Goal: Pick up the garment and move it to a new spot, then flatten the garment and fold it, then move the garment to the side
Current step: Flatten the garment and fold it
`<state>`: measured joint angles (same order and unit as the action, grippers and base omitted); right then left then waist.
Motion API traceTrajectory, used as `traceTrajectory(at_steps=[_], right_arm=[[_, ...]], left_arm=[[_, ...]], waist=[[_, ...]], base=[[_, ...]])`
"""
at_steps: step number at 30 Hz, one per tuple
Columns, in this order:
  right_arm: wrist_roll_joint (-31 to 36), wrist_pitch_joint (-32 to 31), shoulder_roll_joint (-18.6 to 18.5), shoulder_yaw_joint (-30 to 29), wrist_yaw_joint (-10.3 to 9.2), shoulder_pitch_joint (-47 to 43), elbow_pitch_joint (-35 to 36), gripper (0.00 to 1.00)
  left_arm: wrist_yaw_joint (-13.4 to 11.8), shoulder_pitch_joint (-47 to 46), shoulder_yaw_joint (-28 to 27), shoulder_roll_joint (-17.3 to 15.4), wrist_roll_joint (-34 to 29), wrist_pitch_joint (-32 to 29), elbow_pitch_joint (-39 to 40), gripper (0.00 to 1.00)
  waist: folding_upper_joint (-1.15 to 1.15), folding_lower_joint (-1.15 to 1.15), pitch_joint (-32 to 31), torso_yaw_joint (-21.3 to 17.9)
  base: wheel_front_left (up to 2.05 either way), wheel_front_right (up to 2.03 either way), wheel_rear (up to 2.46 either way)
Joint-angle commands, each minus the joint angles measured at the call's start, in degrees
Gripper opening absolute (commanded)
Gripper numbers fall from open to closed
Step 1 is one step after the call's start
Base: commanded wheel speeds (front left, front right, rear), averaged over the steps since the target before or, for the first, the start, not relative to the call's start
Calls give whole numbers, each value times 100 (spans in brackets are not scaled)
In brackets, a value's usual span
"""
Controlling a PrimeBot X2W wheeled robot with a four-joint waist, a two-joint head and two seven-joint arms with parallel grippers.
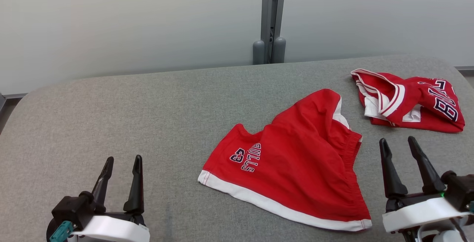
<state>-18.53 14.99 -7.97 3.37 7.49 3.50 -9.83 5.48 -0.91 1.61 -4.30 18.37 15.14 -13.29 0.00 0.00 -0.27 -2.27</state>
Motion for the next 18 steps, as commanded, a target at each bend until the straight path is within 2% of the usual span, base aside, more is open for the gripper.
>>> traceTrajectory(at_steps=[1,18], right_arm=[[91,24,20,-21,1,-31,-22,100],[173,25,29,20,1,27,-87,100]], left_arm=[[-18,44,8,-2,50,-3,11,100],[4,-7,32,30,35,-3,-30,100]], waist=[[0,0,-5,-3],[0,0,-18,7]], base=[[0,0,0],[0,0,0]])
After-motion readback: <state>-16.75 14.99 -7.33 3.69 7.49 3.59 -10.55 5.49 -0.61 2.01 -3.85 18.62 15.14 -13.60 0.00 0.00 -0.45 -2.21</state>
